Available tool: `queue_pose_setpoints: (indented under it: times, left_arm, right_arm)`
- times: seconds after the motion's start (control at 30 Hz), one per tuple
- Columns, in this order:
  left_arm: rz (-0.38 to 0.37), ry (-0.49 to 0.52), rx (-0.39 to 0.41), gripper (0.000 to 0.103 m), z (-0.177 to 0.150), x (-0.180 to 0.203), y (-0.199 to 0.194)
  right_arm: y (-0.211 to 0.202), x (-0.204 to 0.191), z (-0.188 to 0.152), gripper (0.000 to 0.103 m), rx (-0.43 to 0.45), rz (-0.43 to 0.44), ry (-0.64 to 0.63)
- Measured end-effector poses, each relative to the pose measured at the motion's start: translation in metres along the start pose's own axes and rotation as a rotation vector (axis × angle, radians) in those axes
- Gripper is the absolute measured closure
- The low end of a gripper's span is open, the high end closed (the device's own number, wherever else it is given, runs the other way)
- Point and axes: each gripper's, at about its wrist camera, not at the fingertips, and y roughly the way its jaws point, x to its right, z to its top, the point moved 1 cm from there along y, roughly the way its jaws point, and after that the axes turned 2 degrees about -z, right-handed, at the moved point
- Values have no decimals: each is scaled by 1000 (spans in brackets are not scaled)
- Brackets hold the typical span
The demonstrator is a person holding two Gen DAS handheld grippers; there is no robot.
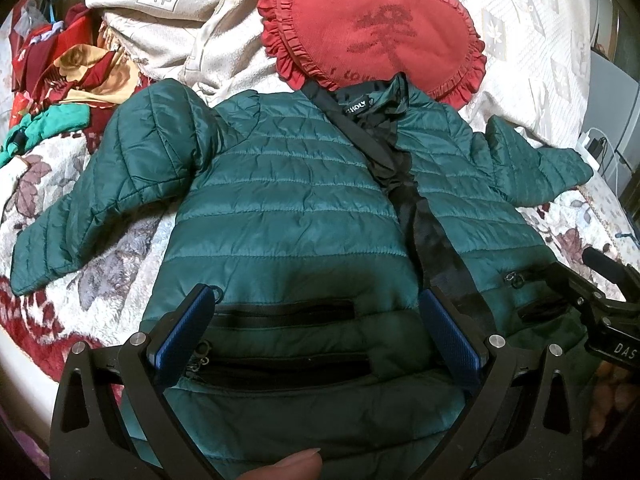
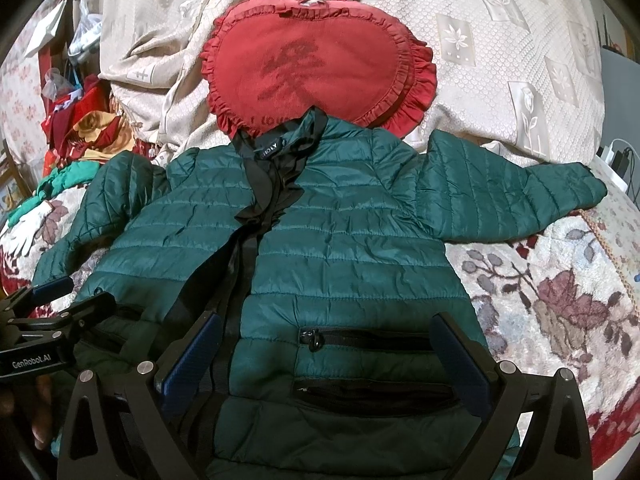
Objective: Fold large clothes
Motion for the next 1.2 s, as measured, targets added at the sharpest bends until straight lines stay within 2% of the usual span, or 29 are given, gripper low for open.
queue_pose_setpoints:
  times: [0.4, 0.53, 0.63, 0.73, 0.77, 0.8, 0.83, 0.9, 1.07, 1.2]
  left_arm:
    - [-4, -3, -8, 0, 0, -1, 1]
    - [-38, -65, 0, 0, 9, -13, -4]
    - [-7, -132, 50, 0, 28, -37, -23]
    - [-35, -188, 131, 0, 46, -69, -39]
    - [-32, -194, 113, 0, 48, -77, -37]
    - [-4, -200, 51, 0, 50, -92, -30]
    - [6, -204, 27, 0, 49, -102, -27]
    - [25, -246, 22, 0, 38, -131, -22]
    - [27, -464, 68, 1, -18, -231, -12]
    - [-67, -645, 130, 1, -56, -298, -5]
  right_arm:
    - [0, 0, 0, 1, -3, 1, 2]
    - [0, 0, 0, 1, -2, 1, 1]
    - [-1, 0, 0, 1, 4, 0, -2]
    - [-2, -1, -1, 1, 12, 3, -4]
    - [-1, -1, -2, 1, 12, 4, -1]
    - [-1, 0, -2, 1, 12, 6, 2]
    - [-2, 0, -2, 1, 12, 9, 5]
    - [-3, 1, -2, 1, 15, 13, 11]
    - [-3, 3, -2, 1, 13, 27, 24]
    - [0, 2, 0, 1, -2, 27, 18]
